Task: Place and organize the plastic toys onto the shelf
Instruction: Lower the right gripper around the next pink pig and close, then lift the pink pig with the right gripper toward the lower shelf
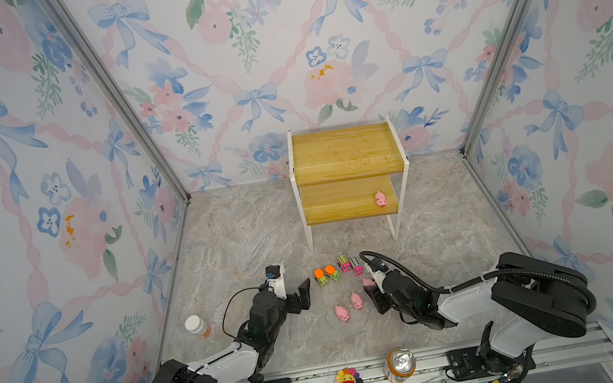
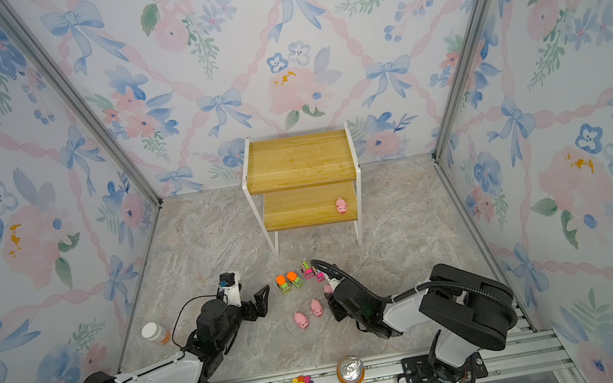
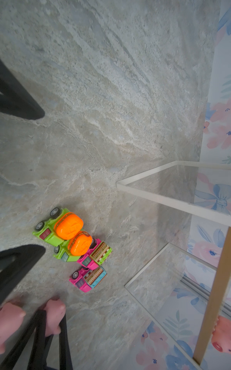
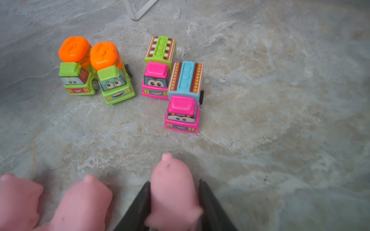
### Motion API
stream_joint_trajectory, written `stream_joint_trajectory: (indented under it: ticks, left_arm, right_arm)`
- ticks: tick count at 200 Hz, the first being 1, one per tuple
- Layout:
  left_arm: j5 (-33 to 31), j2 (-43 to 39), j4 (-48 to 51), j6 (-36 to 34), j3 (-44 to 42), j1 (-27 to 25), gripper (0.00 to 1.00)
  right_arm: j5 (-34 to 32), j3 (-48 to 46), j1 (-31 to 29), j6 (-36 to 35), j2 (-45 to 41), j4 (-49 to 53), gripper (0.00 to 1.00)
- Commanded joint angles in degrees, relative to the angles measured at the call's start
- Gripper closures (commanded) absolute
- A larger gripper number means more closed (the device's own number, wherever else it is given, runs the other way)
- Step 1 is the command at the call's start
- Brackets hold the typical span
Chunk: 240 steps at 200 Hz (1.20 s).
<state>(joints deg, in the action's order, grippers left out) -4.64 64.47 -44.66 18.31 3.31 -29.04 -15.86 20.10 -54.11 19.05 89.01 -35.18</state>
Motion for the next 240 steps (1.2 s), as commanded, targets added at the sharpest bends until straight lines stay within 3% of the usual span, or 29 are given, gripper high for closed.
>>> stream_joint_trajectory:
  ticks: [1,121,189,240]
  left_arm:
    - [0.07,0.50,0.28,0.24,0.55,-0.32,0.02]
    - [0.26,-0.06,0.28,0.33,0.30,-0.32,0.02]
    - [0.51,0.02,0.28,0.33,0.51,-0.33,0.02]
    - [1.35,-0.44,0.28,0.24,0.64,-0.41,0.02]
  right_arm:
    - [2.73,-0.41,-0.36,0.38,0.99,5.70,0.63]
    - [4.21,1.81,-0.39,0.73,-4.52,11.47,0.70]
    - [2.24,13.69,-0.06,-1.08,-13.91,27.73,0.70]
    - [0.30,19.84,3.86,-1.78,-16.65,29.22,0.70]
